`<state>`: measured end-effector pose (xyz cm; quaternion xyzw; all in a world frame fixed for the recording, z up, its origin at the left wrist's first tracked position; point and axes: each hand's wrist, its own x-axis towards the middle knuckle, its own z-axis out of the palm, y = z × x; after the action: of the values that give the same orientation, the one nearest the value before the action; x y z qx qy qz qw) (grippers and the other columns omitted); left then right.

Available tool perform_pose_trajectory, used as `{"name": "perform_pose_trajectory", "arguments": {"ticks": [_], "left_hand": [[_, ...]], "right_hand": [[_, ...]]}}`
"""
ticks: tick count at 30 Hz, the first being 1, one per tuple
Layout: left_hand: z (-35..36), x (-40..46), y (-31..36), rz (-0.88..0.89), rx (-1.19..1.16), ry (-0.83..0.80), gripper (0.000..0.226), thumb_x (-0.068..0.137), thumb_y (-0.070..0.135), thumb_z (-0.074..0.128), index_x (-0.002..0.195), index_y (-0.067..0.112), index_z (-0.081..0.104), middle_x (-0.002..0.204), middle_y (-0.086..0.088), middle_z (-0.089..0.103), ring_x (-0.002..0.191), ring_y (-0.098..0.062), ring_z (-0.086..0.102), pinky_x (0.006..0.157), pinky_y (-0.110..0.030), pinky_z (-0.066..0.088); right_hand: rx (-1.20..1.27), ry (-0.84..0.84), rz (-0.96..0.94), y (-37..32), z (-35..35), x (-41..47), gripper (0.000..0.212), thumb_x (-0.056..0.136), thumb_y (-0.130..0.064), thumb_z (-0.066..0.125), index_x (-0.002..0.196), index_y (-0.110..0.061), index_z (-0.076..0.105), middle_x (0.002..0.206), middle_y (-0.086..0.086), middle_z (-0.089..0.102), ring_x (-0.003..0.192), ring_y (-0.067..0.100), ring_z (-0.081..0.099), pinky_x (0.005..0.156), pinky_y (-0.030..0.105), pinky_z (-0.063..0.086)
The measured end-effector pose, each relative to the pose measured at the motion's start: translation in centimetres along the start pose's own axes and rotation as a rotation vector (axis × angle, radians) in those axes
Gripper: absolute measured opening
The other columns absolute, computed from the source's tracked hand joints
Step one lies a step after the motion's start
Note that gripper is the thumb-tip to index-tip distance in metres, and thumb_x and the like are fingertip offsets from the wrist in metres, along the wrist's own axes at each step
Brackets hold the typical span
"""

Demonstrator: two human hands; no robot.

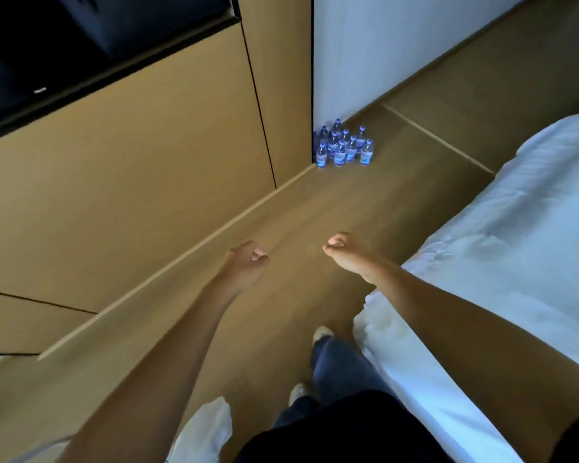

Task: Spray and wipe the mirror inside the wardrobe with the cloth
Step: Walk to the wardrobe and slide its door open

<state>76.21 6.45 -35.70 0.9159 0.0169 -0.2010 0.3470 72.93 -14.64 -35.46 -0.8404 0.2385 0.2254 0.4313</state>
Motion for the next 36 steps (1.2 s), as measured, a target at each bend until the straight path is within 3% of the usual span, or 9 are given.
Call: {"name": "perform_pose_trajectory", "arguments": {"ticks": [5, 10, 14, 18, 21, 25, 28, 30, 36], "left_hand": [[1.5, 8.8, 3.3, 0.0, 0.036, -0.071, 0.019, 0.091, 0.011, 0.056, 0.105, 0.002, 0.065, 0.105, -0.014, 0.066, 0.099, -0.024, 0.06, 0.068, -0.02, 0.034], [3.7, 18.9, 9.5, 0.036, 0.06, -0.146, 0.013, 0.091, 0.016, 0.055, 0.099, 0.011, 0.064, 0.096, -0.003, 0.06, 0.087, -0.017, 0.054, 0.068, -0.021, 0.035], [5.6, 25.6, 15.9, 0.085, 0.122, -0.23, 0.005, 0.092, 0.02, 0.054, 0.093, 0.019, 0.059, 0.092, 0.0, 0.058, 0.084, -0.016, 0.054, 0.06, -0.02, 0.036], [7.3, 31.6, 22.0, 0.14, 0.145, -0.284, 0.016, 0.091, 0.019, 0.055, 0.101, 0.011, 0.064, 0.091, 0.0, 0.058, 0.084, -0.019, 0.056, 0.065, -0.022, 0.038], [9.1, 35.9, 26.5, 0.208, 0.172, -0.348, 0.018, 0.091, 0.017, 0.054, 0.103, 0.009, 0.065, 0.092, -0.001, 0.059, 0.087, -0.017, 0.055, 0.069, -0.022, 0.038], [12.0, 41.5, 32.4, 0.295, 0.212, -0.435, 0.012, 0.092, 0.018, 0.052, 0.094, 0.018, 0.064, 0.086, 0.006, 0.058, 0.081, -0.012, 0.054, 0.06, -0.015, 0.038], [14.6, 46.0, 37.2, 0.349, 0.256, -0.509, 0.009, 0.092, 0.022, 0.052, 0.09, 0.025, 0.061, 0.089, 0.011, 0.059, 0.082, -0.006, 0.054, 0.062, -0.015, 0.037], [16.5, 49.6, 41.0, 0.395, 0.274, -0.552, 0.008, 0.093, 0.022, 0.051, 0.093, 0.025, 0.059, 0.09, 0.011, 0.058, 0.084, -0.006, 0.054, 0.064, -0.016, 0.038], [20.3, 60.9, 53.2, 0.464, 0.302, -0.568, 0.018, 0.094, 0.017, 0.051, 0.103, 0.011, 0.065, 0.098, -0.004, 0.064, 0.085, -0.015, 0.056, 0.072, -0.025, 0.04]], "right_hand": [[-0.046, -0.008, 0.093, 0.1, -4.1, 7.4, 0.044, 0.102, -0.03, 0.046, 0.14, -0.007, 0.047, 0.145, 0.01, 0.048, 0.13, 0.027, 0.047, 0.099, 0.029, 0.037], [-0.108, 0.024, 0.122, -0.4, -10.7, 15.9, 0.036, 0.104, -0.027, 0.04, 0.126, -0.003, 0.055, 0.13, 0.018, 0.056, 0.121, 0.032, 0.053, 0.097, 0.033, 0.039], [0.002, 0.077, 0.173, -0.9, -16.8, 20.9, 0.037, 0.101, -0.027, 0.045, 0.13, -0.005, 0.053, 0.131, 0.017, 0.057, 0.123, 0.033, 0.053, 0.099, 0.034, 0.039], [0.177, 0.174, 0.225, -0.2, -22.5, 24.5, 0.037, 0.099, -0.027, 0.052, 0.13, -0.009, 0.055, 0.131, 0.013, 0.058, 0.12, 0.029, 0.055, 0.099, 0.035, 0.043], [0.253, 0.233, 0.262, 1.2, -26.3, 27.0, 0.032, 0.098, -0.026, 0.052, 0.125, -0.01, 0.058, 0.123, 0.01, 0.061, 0.11, 0.025, 0.057, 0.093, 0.034, 0.045], [0.344, 0.326, 0.329, 3.4, -31.0, 30.4, 0.025, 0.099, -0.027, 0.052, 0.117, -0.011, 0.06, 0.112, 0.007, 0.062, 0.089, 0.015, 0.055, 0.079, 0.028, 0.045], [0.387, 0.383, 0.363, 4.5, -34.8, 33.8, 0.02, 0.099, -0.026, 0.053, 0.11, -0.012, 0.061, 0.111, 0.013, 0.064, 0.088, 0.018, 0.06, 0.068, 0.025, 0.044], [0.414, 0.424, 0.378, 4.8, -38.0, 36.7, 0.024, 0.099, -0.025, 0.053, 0.111, -0.007, 0.063, 0.113, 0.017, 0.064, 0.097, 0.025, 0.062, 0.07, 0.026, 0.046], [0.407, 0.498, 0.424, 4.3, -49.0, 45.6, 0.035, 0.101, -0.022, 0.047, 0.114, 0.007, 0.063, 0.116, 0.022, 0.064, 0.11, 0.034, 0.059, 0.098, 0.046, 0.048]]}}
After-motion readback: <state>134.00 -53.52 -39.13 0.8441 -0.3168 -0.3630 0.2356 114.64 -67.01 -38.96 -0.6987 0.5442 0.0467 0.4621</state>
